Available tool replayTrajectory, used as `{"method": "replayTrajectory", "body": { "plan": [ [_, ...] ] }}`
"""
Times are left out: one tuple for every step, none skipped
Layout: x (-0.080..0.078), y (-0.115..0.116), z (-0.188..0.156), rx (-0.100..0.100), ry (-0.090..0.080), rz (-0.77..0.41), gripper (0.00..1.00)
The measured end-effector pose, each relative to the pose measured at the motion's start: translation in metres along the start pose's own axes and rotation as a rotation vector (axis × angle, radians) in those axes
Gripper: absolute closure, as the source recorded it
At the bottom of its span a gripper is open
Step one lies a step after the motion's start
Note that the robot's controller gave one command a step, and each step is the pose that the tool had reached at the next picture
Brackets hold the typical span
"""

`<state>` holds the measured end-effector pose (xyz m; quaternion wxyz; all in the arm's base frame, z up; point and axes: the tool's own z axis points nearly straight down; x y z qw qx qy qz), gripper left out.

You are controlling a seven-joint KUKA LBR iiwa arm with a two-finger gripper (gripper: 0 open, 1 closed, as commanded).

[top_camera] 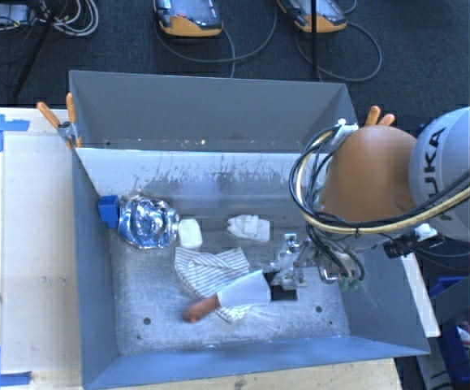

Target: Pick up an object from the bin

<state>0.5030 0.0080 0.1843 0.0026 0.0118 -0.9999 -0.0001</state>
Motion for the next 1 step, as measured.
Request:
{"method": "replayTrajectory", "body": {
  "plan": [
    [-0.0017,-0.0013,-0.0561,0.000,0.000,-0.010,1.00]
  ]
}}
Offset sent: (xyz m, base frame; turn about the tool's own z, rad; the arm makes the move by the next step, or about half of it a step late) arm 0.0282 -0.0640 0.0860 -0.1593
